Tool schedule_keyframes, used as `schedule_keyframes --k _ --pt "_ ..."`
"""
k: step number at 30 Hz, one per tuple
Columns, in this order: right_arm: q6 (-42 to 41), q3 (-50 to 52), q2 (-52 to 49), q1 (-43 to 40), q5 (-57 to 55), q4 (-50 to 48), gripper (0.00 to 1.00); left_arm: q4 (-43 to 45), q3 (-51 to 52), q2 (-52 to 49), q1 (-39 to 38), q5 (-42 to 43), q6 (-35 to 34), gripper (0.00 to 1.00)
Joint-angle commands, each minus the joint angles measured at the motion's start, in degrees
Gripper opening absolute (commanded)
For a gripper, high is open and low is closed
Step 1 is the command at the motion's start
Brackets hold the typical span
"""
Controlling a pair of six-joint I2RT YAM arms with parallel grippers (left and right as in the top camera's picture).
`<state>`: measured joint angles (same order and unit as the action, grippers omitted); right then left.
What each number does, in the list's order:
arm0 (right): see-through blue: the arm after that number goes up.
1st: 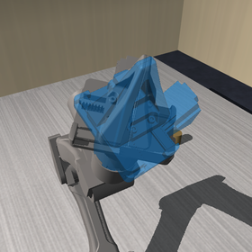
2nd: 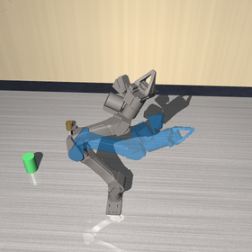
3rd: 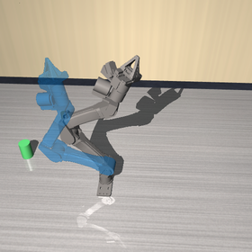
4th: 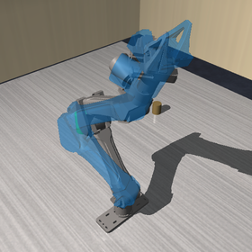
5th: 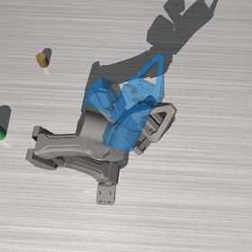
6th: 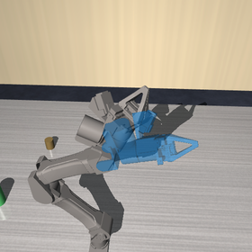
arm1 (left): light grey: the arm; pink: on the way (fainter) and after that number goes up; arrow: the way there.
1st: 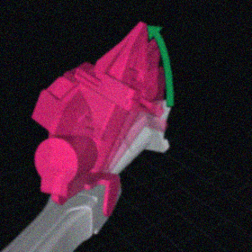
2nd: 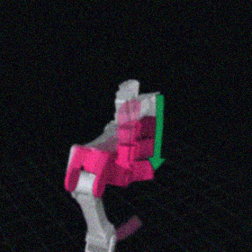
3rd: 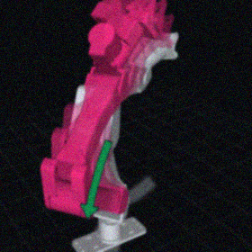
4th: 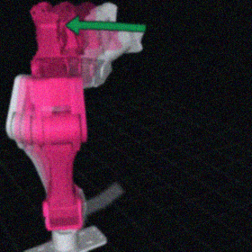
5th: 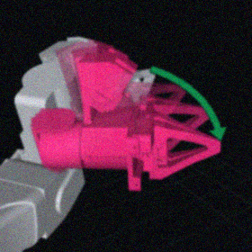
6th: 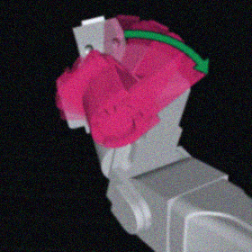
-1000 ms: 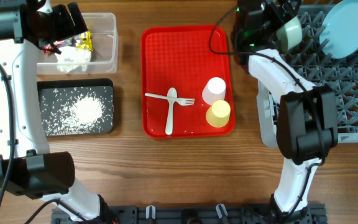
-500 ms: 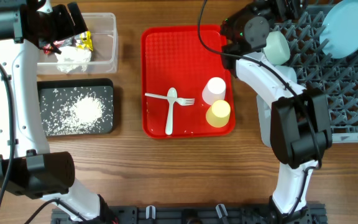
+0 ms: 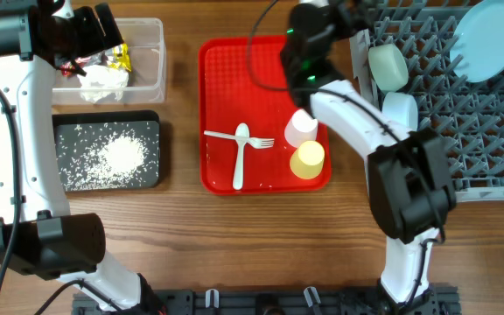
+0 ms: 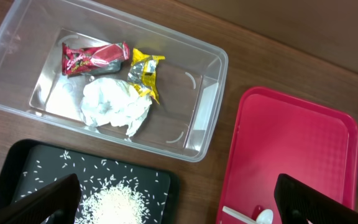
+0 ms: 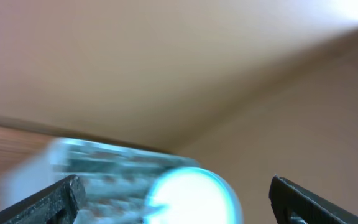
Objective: Sort waste into correct bins and load items into the dishwasher rack
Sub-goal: 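Move the right gripper back to the white cup on the red tray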
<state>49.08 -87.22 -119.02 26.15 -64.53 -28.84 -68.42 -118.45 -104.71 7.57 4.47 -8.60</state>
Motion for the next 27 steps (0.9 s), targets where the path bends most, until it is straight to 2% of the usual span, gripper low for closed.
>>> schedule_keyframes --k 1,6,12,14,16,18,21,23,25,27 --pt "-24.1 -0.4 0.5 4.4 14.2 7.8 1.0 0.0 0.4 -0.4 0.3 -0.1 0.9 1.0" --pt "-39.8 -0.6 1.0 9.7 27.4 19.8 1.0 0.0 0.4 -0.4 0.3 -0.1 0.9 1.0" --pt "-56.5 -1.3 11.0 10.1 57.5 40.6 0.99 0.0 0.4 -0.4 0.3 -0.1 0.9 1.0" --pt "-61.1 -1.3 14.6 8.9 67.4 46.8 0.96 0.0 0.4 -0.4 0.3 -0.1 0.9 1.0" --pt "-62.8 -1.3 15.9 8.4 73.2 54.8 0.94 0.0 0.4 -0.4 0.3 -0.1 0.9 1.0" --pt "-62.8 -1.3 15.3 8.4 73.4 63.0 0.94 0.0 0.4 -0.4 0.3 -0.1 0.9 1.0" --pt "-62.8 -1.3 13.6 8.4 73.4 70.6 1.0 0.0 0.4 -0.4 0.3 -0.1 0.9 1.0" --pt "-62.6 -0.7 12.4 8.5 73.3 70.9 1.0 0.0 0.4 -0.4 0.3 -0.1 0.9 1.0" --pt "-57.8 2.2 10.6 9.5 70.9 66.4 0.99 0.0 0.4 -0.4 0.3 -0.1 0.9 1.0" --pt "-56.6 3.8 8.9 10.0 68.4 64.3 0.99 0.0 0.4 -0.4 0.3 -0.1 0.9 1.0"
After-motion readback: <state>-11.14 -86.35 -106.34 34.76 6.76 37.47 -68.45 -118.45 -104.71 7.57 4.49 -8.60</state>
